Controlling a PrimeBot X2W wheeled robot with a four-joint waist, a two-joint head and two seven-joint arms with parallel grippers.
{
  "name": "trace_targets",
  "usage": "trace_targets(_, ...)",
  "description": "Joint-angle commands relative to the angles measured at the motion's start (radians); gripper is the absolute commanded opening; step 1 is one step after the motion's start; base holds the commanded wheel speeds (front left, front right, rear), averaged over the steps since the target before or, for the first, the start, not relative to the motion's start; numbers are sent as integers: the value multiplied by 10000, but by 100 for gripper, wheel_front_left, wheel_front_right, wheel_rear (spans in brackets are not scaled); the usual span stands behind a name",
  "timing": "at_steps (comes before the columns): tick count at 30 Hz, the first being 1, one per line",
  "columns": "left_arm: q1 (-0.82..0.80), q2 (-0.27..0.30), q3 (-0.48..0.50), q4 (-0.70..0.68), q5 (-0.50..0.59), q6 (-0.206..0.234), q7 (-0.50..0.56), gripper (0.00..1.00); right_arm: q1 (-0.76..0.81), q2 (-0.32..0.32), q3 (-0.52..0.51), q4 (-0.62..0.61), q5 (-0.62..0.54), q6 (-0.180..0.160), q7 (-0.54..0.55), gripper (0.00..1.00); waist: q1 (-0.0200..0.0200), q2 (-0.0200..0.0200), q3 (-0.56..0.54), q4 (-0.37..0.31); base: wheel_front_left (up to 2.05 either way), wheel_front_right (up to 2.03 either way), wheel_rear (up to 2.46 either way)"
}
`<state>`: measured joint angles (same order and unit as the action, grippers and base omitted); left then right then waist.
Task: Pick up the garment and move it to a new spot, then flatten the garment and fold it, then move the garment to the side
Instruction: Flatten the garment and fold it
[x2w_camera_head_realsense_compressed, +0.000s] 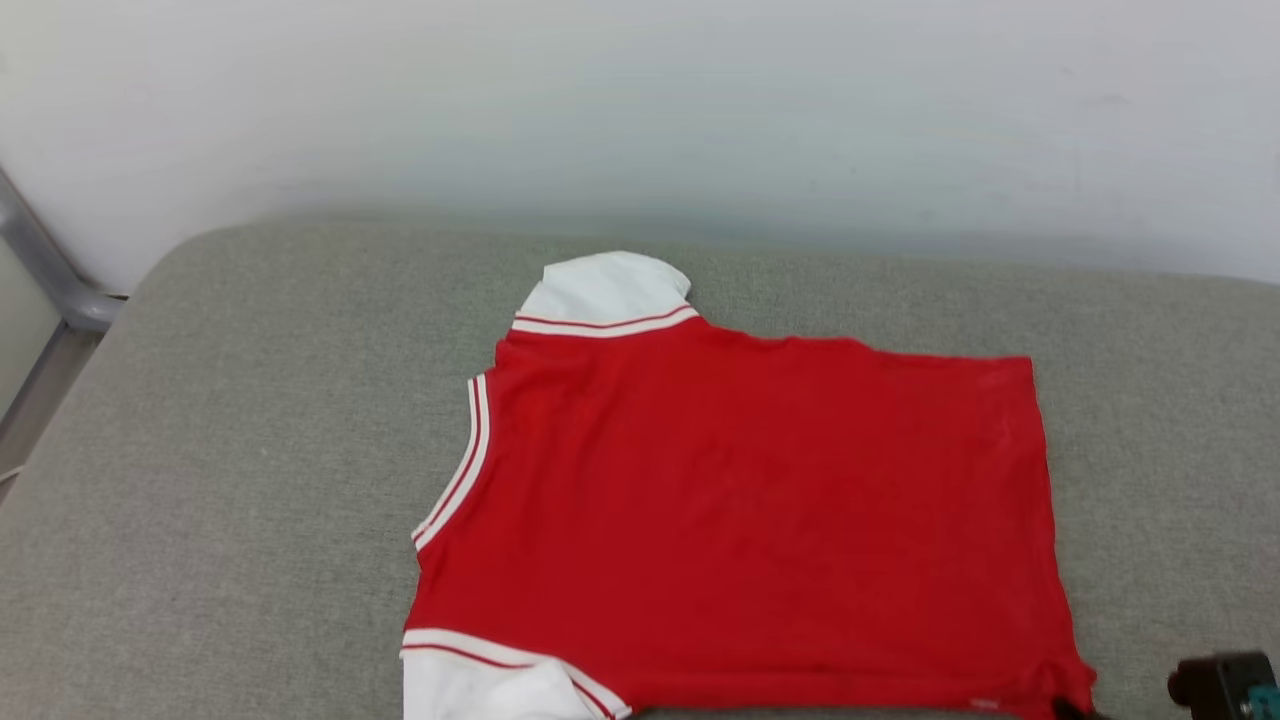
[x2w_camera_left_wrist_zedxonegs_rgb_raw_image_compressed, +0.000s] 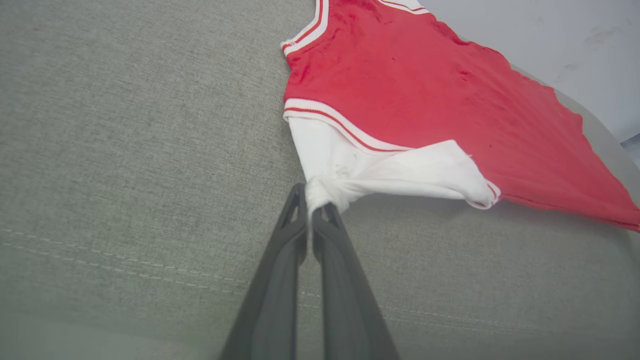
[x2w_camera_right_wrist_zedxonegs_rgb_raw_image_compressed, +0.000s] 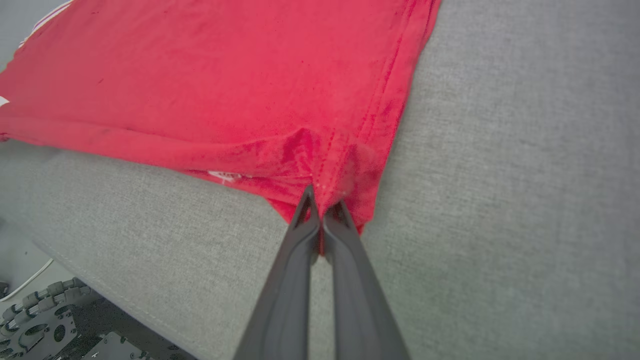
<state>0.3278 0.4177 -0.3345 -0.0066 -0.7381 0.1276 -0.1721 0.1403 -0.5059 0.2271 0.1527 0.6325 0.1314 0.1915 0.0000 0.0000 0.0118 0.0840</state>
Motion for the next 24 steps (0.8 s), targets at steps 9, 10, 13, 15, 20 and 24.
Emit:
trace_targets(9, 722, 18, -3, -129, -265, 188, 101, 0, 1312, 140, -512, -388, -226, -16, 169, 0, 0, 0, -292, 118, 0, 0, 0)
trace_targets(10, 683, 36, 4, -122, -245, 186, 83, 0, 1276, 170, -506, -411, -263, -16, 187, 0, 0, 0, -288, 111, 0, 0, 0)
trace_targets(13, 441, 152, 50, -81, -103, 162, 22, 0, 1064, 312, -473, -453, -288, -16, 125, 0, 0, 0, -266, 72, 0, 0, 0)
trace_targets(15, 203, 260, 79, -74, -2, 134, -18, 0, 873, 376, -446, -473, -294, -16, 95, 0, 0, 0, -228, 14, 0, 0, 0)
trace_targets(20, -481, 519, 136, -163, 313, 26, -89, 0, 394, 382, -303, -428, -234, -16, 15, 0, 0, 0, -135, -206, 0, 0, 0)
trace_targets(24, -1169, 802, 175, -141, 540, -110, 1, 0, 7, 406, -320, -466, -9, -16, -56, 0, 0, 0, 37, -420, 0, 0, 0)
